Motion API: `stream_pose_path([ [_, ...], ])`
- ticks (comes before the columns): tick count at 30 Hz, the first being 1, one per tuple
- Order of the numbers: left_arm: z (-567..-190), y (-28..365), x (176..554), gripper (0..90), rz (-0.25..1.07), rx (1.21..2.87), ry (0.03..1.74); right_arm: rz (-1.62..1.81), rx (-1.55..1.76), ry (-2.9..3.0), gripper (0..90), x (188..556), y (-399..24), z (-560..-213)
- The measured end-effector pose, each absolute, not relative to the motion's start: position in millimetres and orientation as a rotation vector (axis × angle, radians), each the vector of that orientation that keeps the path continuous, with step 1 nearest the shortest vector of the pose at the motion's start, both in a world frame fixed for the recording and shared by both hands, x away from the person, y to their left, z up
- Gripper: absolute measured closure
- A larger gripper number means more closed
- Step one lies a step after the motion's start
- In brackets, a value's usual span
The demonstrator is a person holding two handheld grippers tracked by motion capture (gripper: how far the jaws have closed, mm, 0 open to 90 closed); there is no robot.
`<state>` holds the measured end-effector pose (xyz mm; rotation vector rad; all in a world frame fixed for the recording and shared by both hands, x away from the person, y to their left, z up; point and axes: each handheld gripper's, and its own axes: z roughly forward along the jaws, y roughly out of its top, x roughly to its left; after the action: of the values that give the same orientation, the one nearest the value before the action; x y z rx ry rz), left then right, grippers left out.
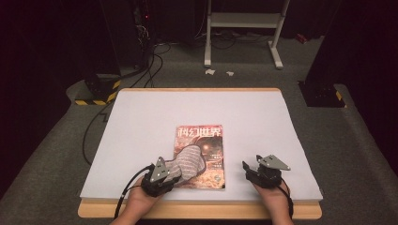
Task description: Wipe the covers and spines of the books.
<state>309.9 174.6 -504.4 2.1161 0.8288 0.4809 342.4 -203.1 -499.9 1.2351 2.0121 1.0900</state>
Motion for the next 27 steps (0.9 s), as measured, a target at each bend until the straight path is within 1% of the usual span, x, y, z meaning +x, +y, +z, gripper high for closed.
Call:
stream_pose_path([
  [7, -503, 156, 304, 66.1, 0.456, 2.146, 0.773, 1.070, 1.216, 2.029, 37.8, 340, -201, -503],
  [12, -501, 127, 305, 66.2, 0.448, 2.194, 0.711, 1.082, 1.206, 2.015, 37.7, 338, -203, -501],
  [13, -501, 127, 305, 66.2, 0.448, 2.194, 0.711, 1.082, 1.206, 2.015, 37.7, 338, -203, -501],
  [15, -500, 112, 305, 66.2, 0.466, 2.224, 0.670, 1.094, 1.214, 1.998, 37.6, 337, -208, -500],
  [22, -498, 68, 308, 66.2, 0.423, 2.249, 0.596, 1.107, 1.229, 1.950, 37.6, 334, -217, -494],
  [27, -497, 48, 308, 66.2, 0.411, 2.262, 0.565, 1.106, 1.239, 1.939, 37.7, 335, -219, -494],
])
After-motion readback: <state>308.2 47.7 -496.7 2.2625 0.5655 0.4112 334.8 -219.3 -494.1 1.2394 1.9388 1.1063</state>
